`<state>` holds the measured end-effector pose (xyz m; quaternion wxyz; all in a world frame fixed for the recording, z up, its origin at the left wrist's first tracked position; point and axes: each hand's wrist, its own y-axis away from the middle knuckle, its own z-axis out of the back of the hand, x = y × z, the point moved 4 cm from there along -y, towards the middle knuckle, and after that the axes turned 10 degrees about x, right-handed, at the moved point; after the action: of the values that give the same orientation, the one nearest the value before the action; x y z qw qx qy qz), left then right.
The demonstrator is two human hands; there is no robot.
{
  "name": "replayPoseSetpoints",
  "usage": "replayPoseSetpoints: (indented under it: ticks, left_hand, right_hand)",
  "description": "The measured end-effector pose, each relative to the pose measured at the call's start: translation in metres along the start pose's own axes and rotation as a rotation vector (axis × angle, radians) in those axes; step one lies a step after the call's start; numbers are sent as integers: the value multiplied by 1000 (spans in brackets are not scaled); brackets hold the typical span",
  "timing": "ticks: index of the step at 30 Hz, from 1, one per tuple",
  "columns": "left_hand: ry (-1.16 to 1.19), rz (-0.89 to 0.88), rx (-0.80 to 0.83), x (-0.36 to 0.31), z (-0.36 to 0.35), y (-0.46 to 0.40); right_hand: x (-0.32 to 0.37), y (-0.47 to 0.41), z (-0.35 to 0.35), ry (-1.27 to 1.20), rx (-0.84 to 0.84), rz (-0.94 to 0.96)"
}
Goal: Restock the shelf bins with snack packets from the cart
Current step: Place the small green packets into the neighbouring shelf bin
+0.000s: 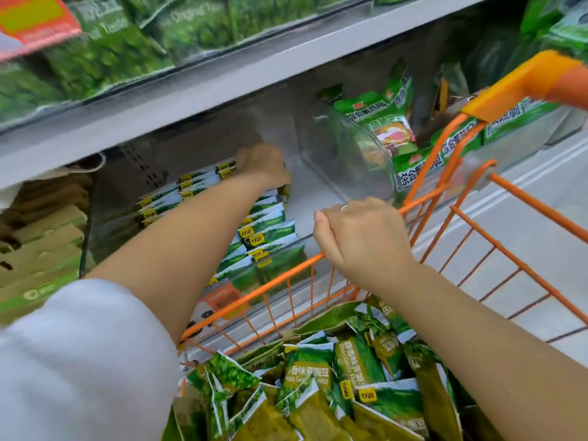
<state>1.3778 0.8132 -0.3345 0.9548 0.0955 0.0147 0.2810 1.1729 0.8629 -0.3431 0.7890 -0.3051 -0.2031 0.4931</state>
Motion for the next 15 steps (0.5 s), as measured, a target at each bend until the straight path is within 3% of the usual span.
replayPoseSetpoints:
  ticks: [4, 11, 15]
  left_hand:
    - [-82, 20, 37, 19, -5, 5]
    - [117, -31, -14, 13, 7, 15]
    - [-95, -62, 170, 1, -9, 24]
  right_hand:
    - [0, 0, 0, -2, -12, 16]
    - [1, 0, -1, 7, -16, 26]
    - [1, -1, 1, -4, -12, 28]
